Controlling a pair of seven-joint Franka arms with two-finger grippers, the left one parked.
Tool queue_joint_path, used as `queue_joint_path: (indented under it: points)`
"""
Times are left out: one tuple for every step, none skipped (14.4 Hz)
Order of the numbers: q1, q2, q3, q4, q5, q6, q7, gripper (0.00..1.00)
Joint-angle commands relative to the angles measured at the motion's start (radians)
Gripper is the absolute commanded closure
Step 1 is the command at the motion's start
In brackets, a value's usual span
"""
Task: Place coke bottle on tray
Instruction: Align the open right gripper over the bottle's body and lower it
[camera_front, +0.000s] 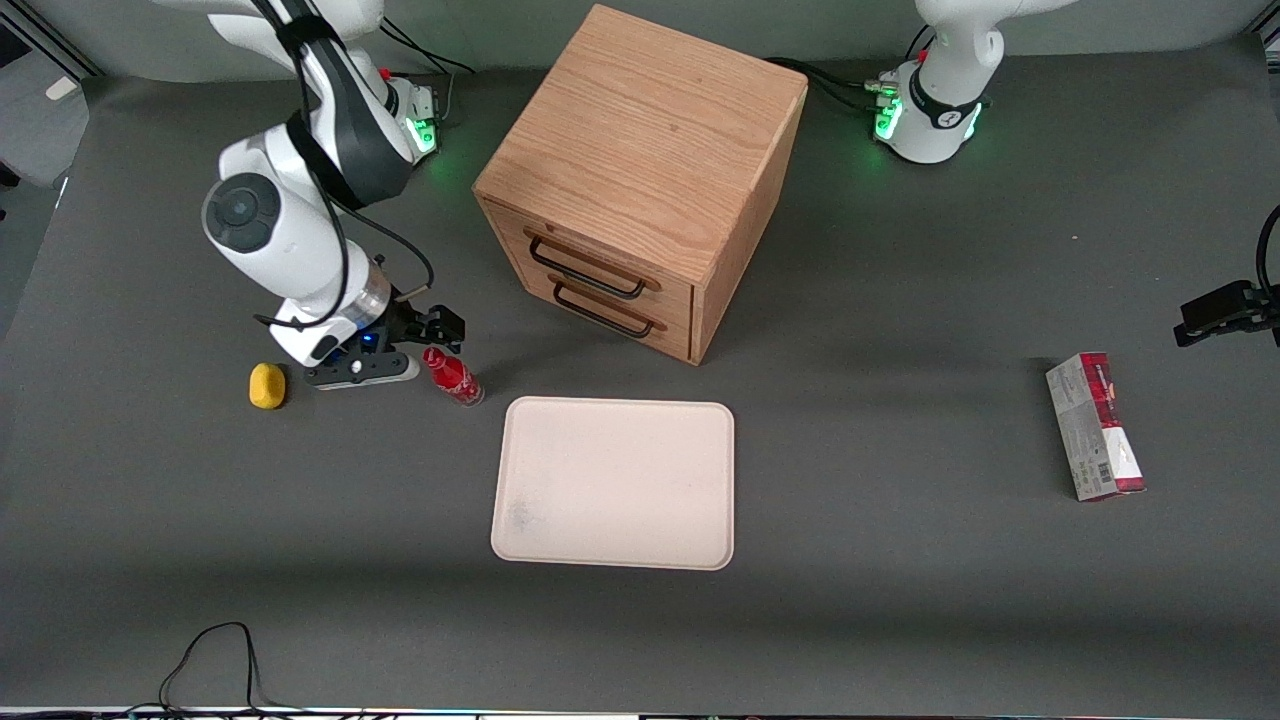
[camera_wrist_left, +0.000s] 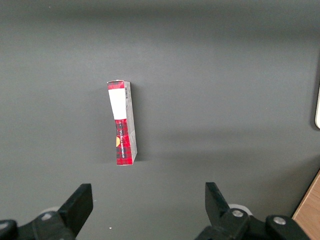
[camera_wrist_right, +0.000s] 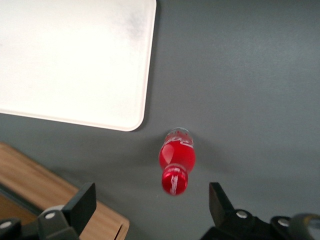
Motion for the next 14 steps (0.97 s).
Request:
queue_joint_path:
  points:
    - [0.004, -0.025, -0.002, -0.110, -0.035, 0.138, 0.017, 0.00]
    - [0.004, -0.009, -0.002, -0.112, -0.035, 0.161, 0.017, 0.00]
    - [0.004, 0.005, -0.002, -0.112, -0.035, 0.169, 0.017, 0.00]
    - [0.004, 0.010, -0.002, -0.112, -0.036, 0.172, 0.017, 0.00]
    - [0.004, 0.021, -0.003, -0.112, -0.038, 0.177, 0.017, 0.00]
    - [0.004, 0.030, -0.002, -0.114, -0.052, 0.181, 0.019, 0.01]
    - [0.002, 0.039, -0.003, -0.114, -0.073, 0.186, 0.021, 0.01]
    - [0.002, 0.045, -0.003, -0.114, -0.078, 0.197, 0.031, 0.01]
    - [0.002, 0.056, -0.003, -0.114, -0.078, 0.210, 0.037, 0.02]
    - [0.002, 0.059, -0.003, -0.114, -0.078, 0.210, 0.037, 0.04]
    - [0.001, 0.064, -0.003, -0.114, -0.078, 0.212, 0.037, 0.06]
    - [0.001, 0.065, -0.003, -0.114, -0.078, 0.212, 0.037, 0.11]
    - [0.001, 0.065, -0.003, -0.115, -0.079, 0.210, 0.037, 0.17]
    - [0.001, 0.065, -0.003, -0.120, -0.079, 0.210, 0.037, 0.24]
